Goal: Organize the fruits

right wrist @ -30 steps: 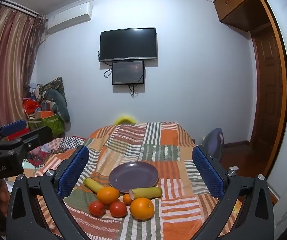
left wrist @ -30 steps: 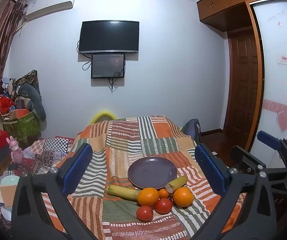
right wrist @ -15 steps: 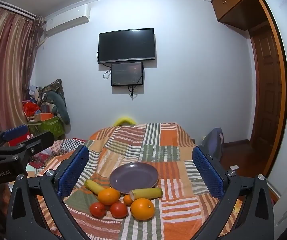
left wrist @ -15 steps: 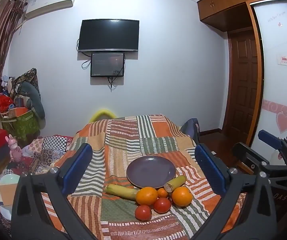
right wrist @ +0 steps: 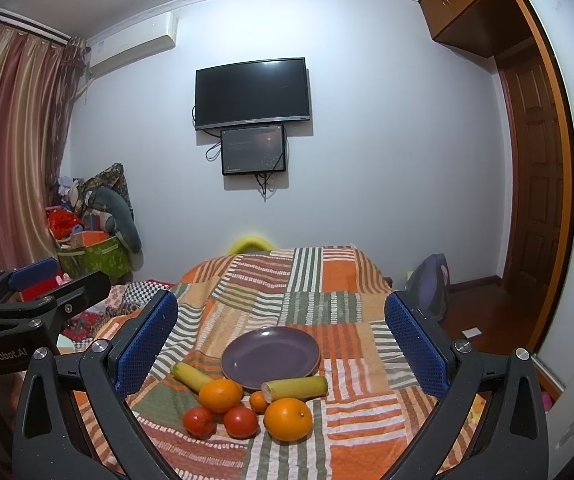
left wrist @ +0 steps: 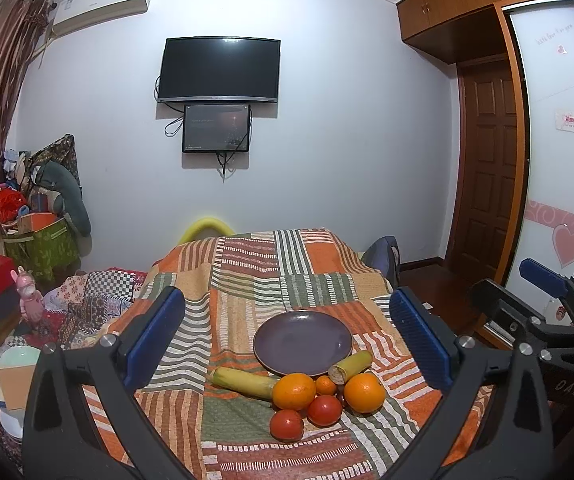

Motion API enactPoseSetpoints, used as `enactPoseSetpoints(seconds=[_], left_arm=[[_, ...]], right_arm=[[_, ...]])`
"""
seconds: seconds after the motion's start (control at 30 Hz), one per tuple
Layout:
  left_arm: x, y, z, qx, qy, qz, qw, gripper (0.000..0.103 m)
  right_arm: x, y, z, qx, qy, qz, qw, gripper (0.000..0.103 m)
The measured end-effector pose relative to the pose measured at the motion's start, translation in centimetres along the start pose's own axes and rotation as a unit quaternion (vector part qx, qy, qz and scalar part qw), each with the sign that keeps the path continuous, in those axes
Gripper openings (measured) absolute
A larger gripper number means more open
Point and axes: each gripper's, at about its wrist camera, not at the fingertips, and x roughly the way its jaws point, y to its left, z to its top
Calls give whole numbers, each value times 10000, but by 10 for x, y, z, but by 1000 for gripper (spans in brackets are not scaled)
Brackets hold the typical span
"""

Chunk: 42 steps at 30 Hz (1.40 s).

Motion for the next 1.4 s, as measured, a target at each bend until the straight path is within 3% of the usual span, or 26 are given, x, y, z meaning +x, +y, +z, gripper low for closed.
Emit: enactPoseSetpoints(seconds=[1.4], left_arm=[[1, -1, -2, 37, 21, 16, 10000, 103]], right_arm=[[-1, 3, -2, 11, -63, -74, 10000, 103]])
